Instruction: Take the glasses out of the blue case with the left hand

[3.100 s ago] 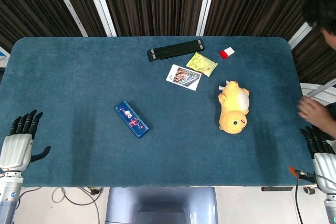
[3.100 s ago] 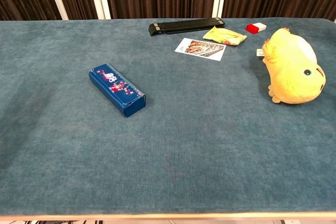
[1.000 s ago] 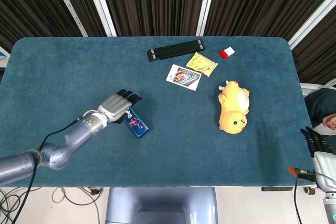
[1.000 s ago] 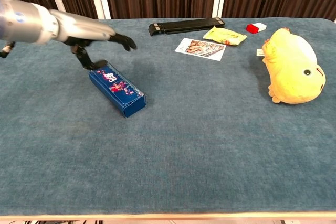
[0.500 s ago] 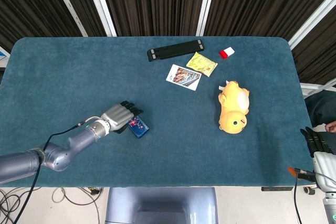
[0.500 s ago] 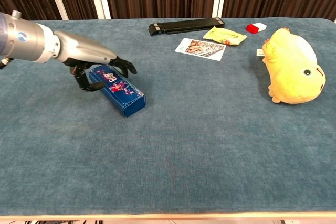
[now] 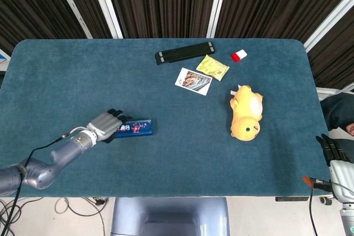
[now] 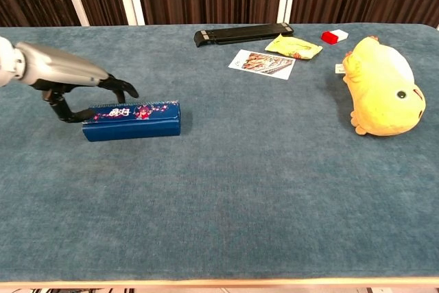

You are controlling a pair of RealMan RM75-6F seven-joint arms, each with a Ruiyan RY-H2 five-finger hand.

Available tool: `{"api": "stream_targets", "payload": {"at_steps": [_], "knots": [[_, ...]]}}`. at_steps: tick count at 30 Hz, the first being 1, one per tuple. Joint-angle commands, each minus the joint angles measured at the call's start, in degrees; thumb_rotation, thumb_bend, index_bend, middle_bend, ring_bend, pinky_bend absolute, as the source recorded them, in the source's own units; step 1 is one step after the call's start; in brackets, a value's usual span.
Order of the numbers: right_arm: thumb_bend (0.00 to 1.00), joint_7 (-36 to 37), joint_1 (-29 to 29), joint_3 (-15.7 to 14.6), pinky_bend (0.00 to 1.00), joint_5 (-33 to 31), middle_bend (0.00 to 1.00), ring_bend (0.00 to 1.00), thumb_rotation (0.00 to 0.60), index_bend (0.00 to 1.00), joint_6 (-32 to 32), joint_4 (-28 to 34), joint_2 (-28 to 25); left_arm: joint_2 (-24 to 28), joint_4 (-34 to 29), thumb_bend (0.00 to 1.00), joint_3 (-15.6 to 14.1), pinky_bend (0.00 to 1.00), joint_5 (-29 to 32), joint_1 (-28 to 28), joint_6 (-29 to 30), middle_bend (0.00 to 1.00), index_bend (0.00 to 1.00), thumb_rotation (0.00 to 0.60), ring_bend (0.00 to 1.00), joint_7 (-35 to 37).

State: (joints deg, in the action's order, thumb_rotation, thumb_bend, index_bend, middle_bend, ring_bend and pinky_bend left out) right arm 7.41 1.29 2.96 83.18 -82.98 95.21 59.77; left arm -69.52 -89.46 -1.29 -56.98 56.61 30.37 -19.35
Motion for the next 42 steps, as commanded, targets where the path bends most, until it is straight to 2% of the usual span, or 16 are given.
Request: {"api": "stream_targets", "payload": {"at_steps": [1,3,5,8,14,19,26,42], "knots": [[0.14,0.00,0.01,0.00,0.20,-0.02,0.00,0.00,0.600,0.00,0.03,0.03,0.01,-0.11,0.25,0.57,0.32,0.10,0.07,-2.09,4.19,0.13,0.00,0.600,0.00,1.56],[0.14,0.01,0.02,0.02,0.20,-0.07,0.00,0.00,0.600,0.00,0.06,0.07,0.00,-0.53,0.12,0.51,0.67,0.10,0.46,-2.98,6.50,0.12,0.00,0.600,0.00,1.76],[0.14,0.10,0.01,0.02,0.20,-0.09,0.00,0.00,0.600,0.00,0.07,0.09,-0.03,-1.18,-0.63,0.42,1.36,0.10,1.66,-4.17,10.03,0.12,0.00,0.600,0.00,1.71],[0.14,0.18,0.04,0.02,0.20,-0.05,0.00,0.00,0.600,0.00,0.11,0.08,-0.08,-2.56,-2.37,0.31,1.62,0.10,4.13,-5.46,15.20,0.15,0.00,0.600,0.00,-1.00],[0.14,0.49,0.03,-0.05,0.20,0.05,0.00,0.00,0.600,0.00,0.16,0.13,-0.20,-6.36,-4.72,0.22,2.40,0.16,10.06,-7.12,22.46,0.25,0.00,0.600,0.02,-5.86],[0.14,0.69,0.02,-0.10,0.20,0.09,0.00,0.00,0.600,0.00,0.22,0.17,-0.29,-8.72,-4.61,0.22,2.75,0.19,13.16,-7.37,24.96,0.32,0.02,0.600,0.04,-8.71],[0.14,0.93,0.04,-0.11,0.20,0.05,0.00,0.00,0.600,0.00,0.32,0.26,-0.42,-12.71,-3.00,0.22,4.34,0.19,16.00,-7.43,27.92,0.33,0.04,0.600,0.04,-11.60],[0.16,0.63,0.03,-0.07,0.20,-0.08,0.00,0.00,0.600,0.00,0.29,0.30,-0.36,-13.01,-3.11,0.22,5.50,0.19,17.47,-7.93,27.02,0.34,0.05,0.600,0.04,-12.47]]}}
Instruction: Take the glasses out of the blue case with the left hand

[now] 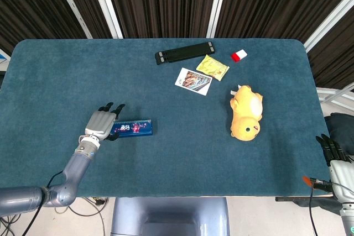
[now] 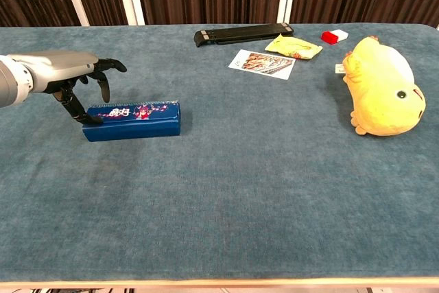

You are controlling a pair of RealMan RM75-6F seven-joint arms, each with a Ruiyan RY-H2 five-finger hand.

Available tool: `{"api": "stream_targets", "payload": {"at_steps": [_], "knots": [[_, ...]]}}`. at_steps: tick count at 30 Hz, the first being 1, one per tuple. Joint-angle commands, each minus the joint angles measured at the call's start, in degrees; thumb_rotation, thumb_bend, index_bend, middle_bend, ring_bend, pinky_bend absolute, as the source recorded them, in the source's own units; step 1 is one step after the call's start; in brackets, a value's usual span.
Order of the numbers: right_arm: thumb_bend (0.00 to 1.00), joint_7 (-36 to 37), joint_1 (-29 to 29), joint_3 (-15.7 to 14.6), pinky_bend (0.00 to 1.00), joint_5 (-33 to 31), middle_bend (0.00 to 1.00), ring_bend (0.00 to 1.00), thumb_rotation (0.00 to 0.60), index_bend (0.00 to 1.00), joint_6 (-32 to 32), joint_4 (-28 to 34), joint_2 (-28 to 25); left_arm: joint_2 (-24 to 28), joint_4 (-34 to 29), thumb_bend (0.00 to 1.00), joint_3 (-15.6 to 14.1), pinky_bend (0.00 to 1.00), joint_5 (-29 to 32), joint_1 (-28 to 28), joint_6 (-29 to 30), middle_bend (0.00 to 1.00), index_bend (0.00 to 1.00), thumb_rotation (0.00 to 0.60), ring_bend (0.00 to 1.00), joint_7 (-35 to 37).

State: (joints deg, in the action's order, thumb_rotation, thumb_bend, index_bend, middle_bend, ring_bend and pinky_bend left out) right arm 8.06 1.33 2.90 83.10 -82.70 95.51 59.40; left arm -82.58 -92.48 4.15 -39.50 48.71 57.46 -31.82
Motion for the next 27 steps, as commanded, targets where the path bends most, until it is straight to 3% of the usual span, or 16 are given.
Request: {"api": "stream_targets", "payload": {"at_steps": [1,18,27], "knots": [[0.16,-0.04,0.00,-0.01,0.20,-0.01,0.00,0.00,0.600,0.00,0.01,0.02,0.02,0.11,-0.23,0.22,0.14,0.19,-0.12,-0.05,-0.08,0.34,0.05,0.600,0.04,-0.04],[0.16,0.09,0.02,0.03,0.20,-0.10,0.00,0.00,0.600,0.00,0.08,0.05,-0.02,0.00,-0.15,0.22,0.43,0.19,-0.20,-0.41,-0.33,0.35,0.06,0.600,0.04,-0.50],[0.16,-0.10,-0.01,0.00,0.20,-0.13,0.00,0.00,0.600,0.00,0.06,0.15,0.01,-1.92,4.07,0.26,0.84,0.19,1.39,-0.30,-1.16,0.36,0.06,0.600,0.04,-0.93]]}}
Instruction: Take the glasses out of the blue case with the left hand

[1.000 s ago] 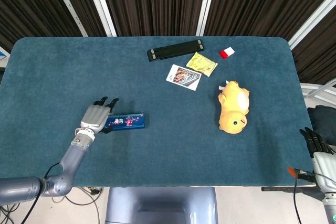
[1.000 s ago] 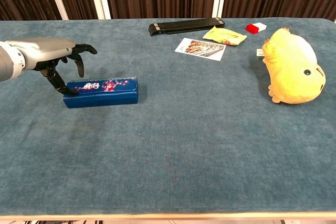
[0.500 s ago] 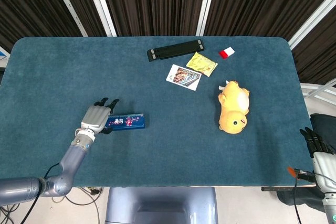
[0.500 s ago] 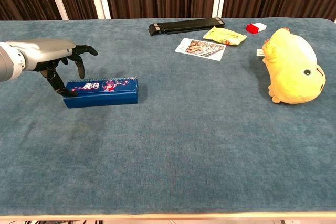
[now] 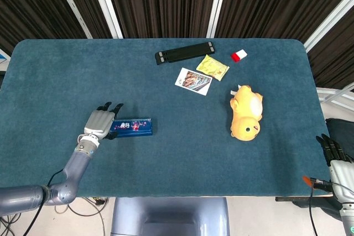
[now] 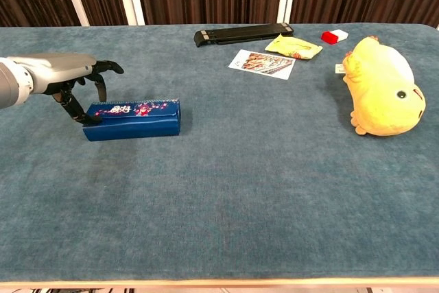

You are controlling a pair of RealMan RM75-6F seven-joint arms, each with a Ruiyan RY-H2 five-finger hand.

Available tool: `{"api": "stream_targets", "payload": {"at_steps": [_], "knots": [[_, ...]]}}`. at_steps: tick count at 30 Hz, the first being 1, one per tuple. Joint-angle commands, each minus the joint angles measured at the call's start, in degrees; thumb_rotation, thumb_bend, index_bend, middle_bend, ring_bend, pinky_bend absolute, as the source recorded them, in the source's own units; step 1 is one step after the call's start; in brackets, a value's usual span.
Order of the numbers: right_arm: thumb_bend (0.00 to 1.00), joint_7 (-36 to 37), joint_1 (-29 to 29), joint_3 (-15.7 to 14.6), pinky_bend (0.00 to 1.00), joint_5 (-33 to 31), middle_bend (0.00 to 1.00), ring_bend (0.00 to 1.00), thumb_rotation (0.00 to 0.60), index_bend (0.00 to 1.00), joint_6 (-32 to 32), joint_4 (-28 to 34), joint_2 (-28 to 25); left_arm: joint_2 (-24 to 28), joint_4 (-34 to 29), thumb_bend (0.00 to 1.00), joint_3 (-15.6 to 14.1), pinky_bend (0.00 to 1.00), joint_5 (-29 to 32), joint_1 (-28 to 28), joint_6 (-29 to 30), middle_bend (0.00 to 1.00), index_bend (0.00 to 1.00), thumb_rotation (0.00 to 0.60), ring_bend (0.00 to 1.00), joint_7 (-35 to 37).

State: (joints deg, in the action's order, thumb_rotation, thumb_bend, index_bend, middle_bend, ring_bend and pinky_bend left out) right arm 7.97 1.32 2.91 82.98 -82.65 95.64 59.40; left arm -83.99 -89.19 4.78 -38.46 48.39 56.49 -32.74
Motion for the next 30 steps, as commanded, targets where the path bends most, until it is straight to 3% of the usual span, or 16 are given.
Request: {"api": "stream_targets", "payload": {"at_steps": [1,19,22,24,30], "knots": [[0.16,-0.03,0.00,0.00,0.20,-0.04,0.00,0.00,0.600,0.00,0.02,0.04,0.00,-0.80,1.24,0.28,0.42,0.19,0.37,0.01,-0.17,0.36,0.06,0.600,0.04,0.14],[0.16,0.22,-0.15,-0.02,0.20,-0.04,0.00,0.00,0.600,0.00,-0.12,0.28,-0.15,-5.86,12.43,0.34,4.71,0.19,0.59,-0.41,2.92,0.28,0.07,0.600,0.04,0.78],[0.16,0.22,-0.12,-0.01,0.20,-0.08,0.00,0.00,0.600,0.00,-0.06,0.26,-0.13,-4.43,10.14,0.34,5.10,0.19,-0.33,-1.02,2.95,0.27,0.07,0.600,0.04,1.70],[0.16,0.20,-0.10,0.01,0.20,-0.11,0.00,0.00,0.600,0.00,-0.02,0.26,-0.12,-1.11,3.95,0.34,4.26,0.20,-2.67,-1.95,3.46,0.27,0.07,0.600,0.05,1.73],[0.16,0.24,-0.13,0.02,0.20,-0.10,0.00,0.00,0.600,0.00,-0.08,0.20,-0.12,5.23,-7.16,0.34,1.45,0.35,-7.53,-3.90,4.21,0.33,0.07,0.600,0.17,1.00]]}}
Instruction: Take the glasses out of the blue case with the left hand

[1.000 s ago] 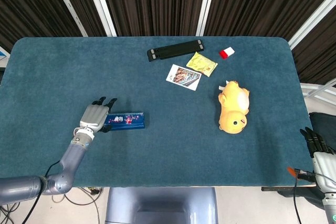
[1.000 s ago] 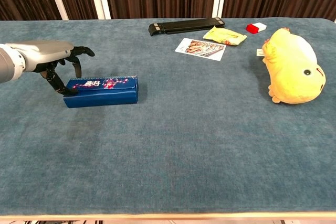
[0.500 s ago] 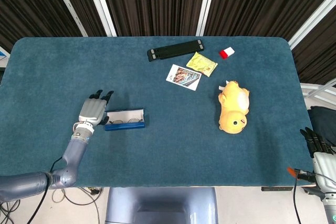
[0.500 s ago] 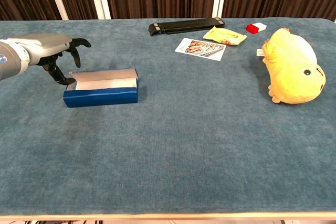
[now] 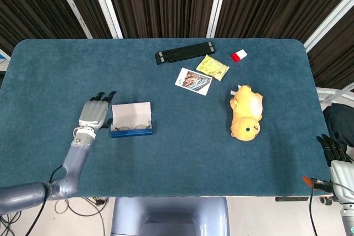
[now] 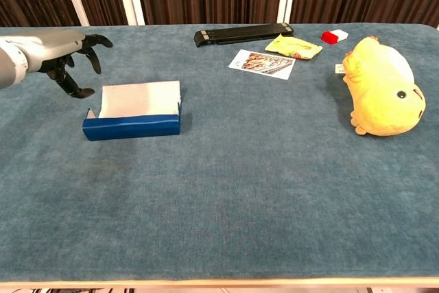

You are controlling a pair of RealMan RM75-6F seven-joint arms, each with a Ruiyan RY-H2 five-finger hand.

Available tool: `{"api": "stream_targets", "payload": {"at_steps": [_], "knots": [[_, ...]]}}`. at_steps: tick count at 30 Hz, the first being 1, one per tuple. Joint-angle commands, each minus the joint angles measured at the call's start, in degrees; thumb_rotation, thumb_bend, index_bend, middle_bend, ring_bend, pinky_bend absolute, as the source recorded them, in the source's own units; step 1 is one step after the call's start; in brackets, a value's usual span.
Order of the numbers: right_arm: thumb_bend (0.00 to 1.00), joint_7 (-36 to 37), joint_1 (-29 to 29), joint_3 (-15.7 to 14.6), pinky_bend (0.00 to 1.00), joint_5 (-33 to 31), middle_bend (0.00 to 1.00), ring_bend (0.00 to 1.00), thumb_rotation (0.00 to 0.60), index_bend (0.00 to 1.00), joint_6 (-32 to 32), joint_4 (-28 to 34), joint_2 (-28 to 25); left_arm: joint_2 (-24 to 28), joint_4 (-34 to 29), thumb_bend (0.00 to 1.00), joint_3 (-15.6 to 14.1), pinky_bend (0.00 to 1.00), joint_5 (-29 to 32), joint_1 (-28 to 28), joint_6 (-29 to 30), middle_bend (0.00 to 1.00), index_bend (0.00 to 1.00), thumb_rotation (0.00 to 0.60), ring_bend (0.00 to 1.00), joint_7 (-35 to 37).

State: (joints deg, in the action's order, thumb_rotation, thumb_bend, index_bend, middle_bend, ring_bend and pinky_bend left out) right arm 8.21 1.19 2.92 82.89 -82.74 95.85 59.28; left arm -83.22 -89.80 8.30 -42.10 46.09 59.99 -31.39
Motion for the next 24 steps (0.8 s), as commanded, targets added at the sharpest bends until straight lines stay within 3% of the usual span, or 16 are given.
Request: {"api": "stream_targets", "payload": {"at_steps": [1,3,5,11,14,24], "knots": [[0.16,-0.03,0.01,0.02,0.20,-0.03,0.00,0.00,0.600,0.00,0.01,-0.01,0.02,5.04,-7.48,0.34,-2.77,0.42,-4.94,-1.79,0.72,0.38,0.07,0.600,0.25,-0.74],[0.16,-0.06,0.02,0.03,0.20,-0.06,0.00,0.00,0.600,0.00,0.03,-0.02,0.04,5.68,-8.36,0.34,-3.52,0.60,-5.92,-1.98,0.54,0.54,0.09,0.600,0.45,-1.08],[0.16,-0.09,0.02,0.02,0.20,-0.07,0.00,0.00,0.600,0.00,0.06,-0.02,0.04,6.23,-9.17,0.34,-4.21,0.72,-5.88,-2.02,-0.26,0.66,0.11,0.600,0.58,-1.45],[0.16,-0.11,-0.01,0.04,0.20,-0.08,0.00,0.00,0.600,0.00,-0.01,0.01,0.03,6.55,-9.61,0.34,-5.23,0.89,-3.48,-1.34,-3.01,0.86,0.16,0.600,0.77,-2.53],[0.16,-0.05,-0.03,0.05,0.20,-0.08,0.00,0.00,0.600,0.00,-0.03,0.03,0.02,6.47,-9.50,0.34,-5.89,0.92,-1.98,-0.87,-4.42,0.89,0.21,0.600,0.81,-3.33],[0.16,0.01,0.01,0.07,0.20,-0.12,0.00,0.00,0.600,0.00,0.04,-0.09,0.05,5.62,-9.16,0.34,-7.11,0.93,0.47,-0.10,-5.06,0.90,0.24,0.600,0.82,-4.91]]}}
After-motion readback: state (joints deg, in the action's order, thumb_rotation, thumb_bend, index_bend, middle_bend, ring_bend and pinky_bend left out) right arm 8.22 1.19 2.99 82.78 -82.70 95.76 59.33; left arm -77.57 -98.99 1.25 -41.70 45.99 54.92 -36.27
